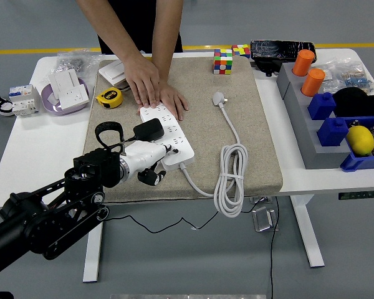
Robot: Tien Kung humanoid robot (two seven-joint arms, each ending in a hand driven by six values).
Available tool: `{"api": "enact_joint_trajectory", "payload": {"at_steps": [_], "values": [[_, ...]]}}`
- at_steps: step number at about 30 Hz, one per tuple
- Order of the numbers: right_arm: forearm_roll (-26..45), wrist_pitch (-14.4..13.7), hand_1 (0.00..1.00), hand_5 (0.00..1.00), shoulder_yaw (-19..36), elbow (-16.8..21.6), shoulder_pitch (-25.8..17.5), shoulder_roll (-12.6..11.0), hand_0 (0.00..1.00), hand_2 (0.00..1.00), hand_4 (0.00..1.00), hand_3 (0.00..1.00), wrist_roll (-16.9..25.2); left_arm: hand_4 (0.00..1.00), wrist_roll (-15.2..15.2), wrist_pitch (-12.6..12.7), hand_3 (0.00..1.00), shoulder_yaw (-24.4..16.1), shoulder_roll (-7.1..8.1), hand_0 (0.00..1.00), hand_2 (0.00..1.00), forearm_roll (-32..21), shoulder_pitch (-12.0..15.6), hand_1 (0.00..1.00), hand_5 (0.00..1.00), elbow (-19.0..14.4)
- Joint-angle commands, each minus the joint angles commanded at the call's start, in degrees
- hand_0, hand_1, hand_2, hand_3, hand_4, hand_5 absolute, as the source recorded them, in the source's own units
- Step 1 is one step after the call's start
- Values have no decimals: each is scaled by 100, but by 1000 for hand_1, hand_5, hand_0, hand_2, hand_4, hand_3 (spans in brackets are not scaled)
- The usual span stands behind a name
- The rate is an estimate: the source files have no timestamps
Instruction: Pick up the plug,place it near the board,insert it into the board,press the button
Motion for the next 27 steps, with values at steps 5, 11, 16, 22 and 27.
{"api": "enact_joint_trajectory", "payload": {"at_steps": [5, 11, 16, 22, 27], "values": [[7, -3, 899, 998, -3, -1, 11, -4, 998, 824, 998, 831, 1, 499, -48, 37, 909, 59, 8, 135, 163, -27, -54, 44, 39, 183], [18, -5, 899, 998, 1, -4, 8, -1, 998, 825, 998, 831, 2, 502, -58, 31, 904, 87, 30, 135, 163, -11, -59, 44, 35, 224], [12, -4, 899, 998, 18, -4, 22, 3, 998, 825, 998, 831, 4, 501, -49, -59, 898, 120, 88, 135, 163, -5, -53, 44, 37, 183], [13, -2, 898, 998, 18, -5, 22, 9, 998, 825, 998, 831, 0, 500, -64, -89, 897, 94, 124, 135, 164, 30, -57, 44, 37, 162], [8, -4, 899, 998, 31, -5, 30, 17, 998, 826, 998, 832, 0, 499, -78, -66, 892, -89, 146, 136, 164, 100, -27, 45, 36, 37]]}}
